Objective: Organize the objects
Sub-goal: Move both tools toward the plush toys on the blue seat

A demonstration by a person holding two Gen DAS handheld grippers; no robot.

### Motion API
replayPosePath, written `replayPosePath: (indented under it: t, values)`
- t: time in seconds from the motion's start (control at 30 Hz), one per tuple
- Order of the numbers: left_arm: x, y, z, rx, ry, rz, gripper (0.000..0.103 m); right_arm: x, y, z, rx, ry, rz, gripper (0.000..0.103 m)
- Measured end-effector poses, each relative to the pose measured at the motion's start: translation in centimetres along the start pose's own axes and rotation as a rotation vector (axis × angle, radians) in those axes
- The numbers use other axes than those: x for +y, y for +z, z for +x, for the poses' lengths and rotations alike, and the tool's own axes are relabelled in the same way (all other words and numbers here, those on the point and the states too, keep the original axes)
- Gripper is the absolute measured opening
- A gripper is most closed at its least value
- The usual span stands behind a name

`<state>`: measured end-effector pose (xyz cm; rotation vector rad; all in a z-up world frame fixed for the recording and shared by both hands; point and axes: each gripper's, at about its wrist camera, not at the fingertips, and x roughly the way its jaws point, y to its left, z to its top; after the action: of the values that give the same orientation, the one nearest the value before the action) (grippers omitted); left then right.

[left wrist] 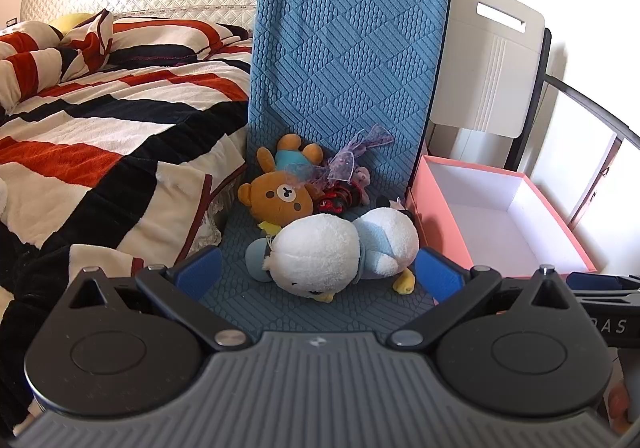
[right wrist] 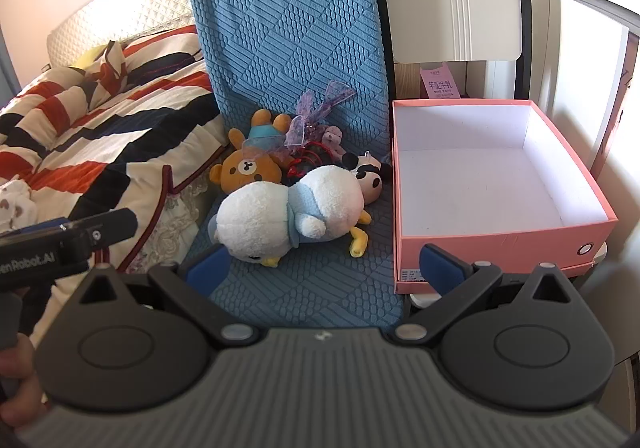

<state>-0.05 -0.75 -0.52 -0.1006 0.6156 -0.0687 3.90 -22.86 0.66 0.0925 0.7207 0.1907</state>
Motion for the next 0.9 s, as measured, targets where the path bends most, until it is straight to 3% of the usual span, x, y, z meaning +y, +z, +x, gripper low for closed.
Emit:
replayPosePath:
  t: [0.9]
  values:
    - [-0.1,-0.25,0.33,0.016,0.005,0.005,0.103,-0.14,-0.18,0.35,0.008,0.0,0.006,0.103]
